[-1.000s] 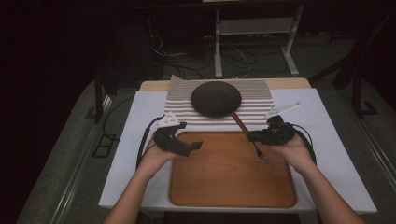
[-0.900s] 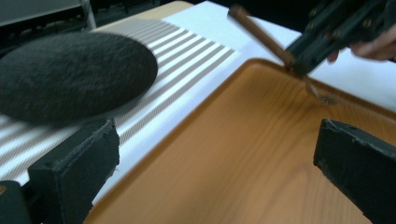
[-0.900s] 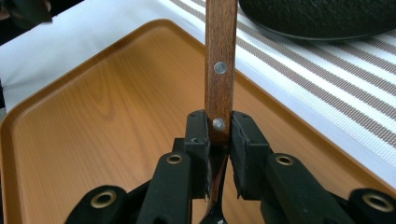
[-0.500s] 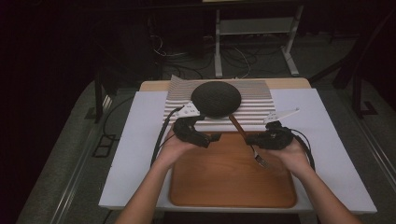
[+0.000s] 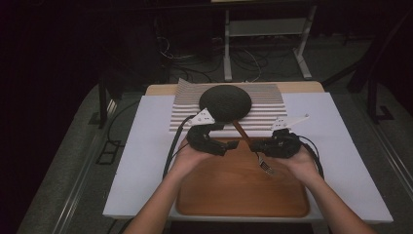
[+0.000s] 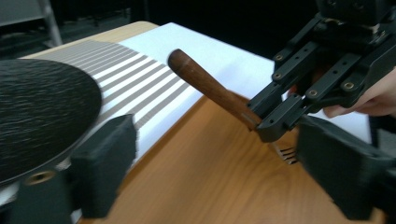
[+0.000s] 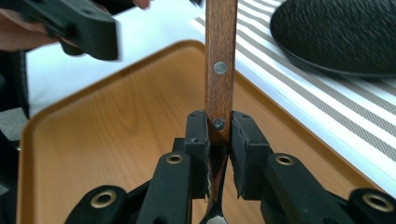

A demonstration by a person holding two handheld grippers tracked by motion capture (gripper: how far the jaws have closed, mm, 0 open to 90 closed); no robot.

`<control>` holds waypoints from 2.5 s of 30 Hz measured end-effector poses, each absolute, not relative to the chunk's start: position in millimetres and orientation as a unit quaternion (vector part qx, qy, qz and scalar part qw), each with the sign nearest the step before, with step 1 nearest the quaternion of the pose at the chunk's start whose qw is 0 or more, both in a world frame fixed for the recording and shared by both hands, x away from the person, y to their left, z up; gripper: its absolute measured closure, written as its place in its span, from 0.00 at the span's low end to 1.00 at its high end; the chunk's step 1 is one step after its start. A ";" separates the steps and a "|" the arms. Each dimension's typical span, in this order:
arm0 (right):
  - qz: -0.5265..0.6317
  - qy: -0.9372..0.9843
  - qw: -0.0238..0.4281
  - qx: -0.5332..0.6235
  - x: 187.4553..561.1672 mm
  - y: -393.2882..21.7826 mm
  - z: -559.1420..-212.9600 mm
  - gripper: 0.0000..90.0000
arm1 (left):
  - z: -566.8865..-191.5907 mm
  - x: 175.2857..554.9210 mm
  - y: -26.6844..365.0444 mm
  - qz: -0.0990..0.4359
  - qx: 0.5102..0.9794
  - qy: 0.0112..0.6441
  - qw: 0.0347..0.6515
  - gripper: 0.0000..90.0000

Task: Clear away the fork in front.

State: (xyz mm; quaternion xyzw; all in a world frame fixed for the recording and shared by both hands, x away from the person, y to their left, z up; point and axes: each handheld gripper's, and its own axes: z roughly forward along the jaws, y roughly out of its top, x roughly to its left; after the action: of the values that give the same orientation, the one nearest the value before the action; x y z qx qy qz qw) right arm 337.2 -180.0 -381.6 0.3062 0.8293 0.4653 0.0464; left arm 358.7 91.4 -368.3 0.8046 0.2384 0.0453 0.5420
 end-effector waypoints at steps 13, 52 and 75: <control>0.479 0.830 0.053 0.281 329.4 -164.9 -376.0 0.85 | -366.6 358.8 84.4 0.018 0.785 0.255 0.564 0.51; 0.499 0.821 0.080 0.264 323.9 -155.4 -369.8 0.50 | -356.4 357.5 92.6 -0.030 0.766 0.249 0.591 0.90; 0.476 0.797 0.126 0.350 305.8 -249.5 -413.5 0.10 | -338.3 352.9 172.2 -0.053 0.798 0.237 0.552 0.90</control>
State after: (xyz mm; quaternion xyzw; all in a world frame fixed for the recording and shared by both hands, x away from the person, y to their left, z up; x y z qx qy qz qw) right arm 305.8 -249.5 -413.5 0.3497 0.7971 0.4760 0.1257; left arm 352.9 172.2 -338.3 0.7975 0.2372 -0.0526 0.5522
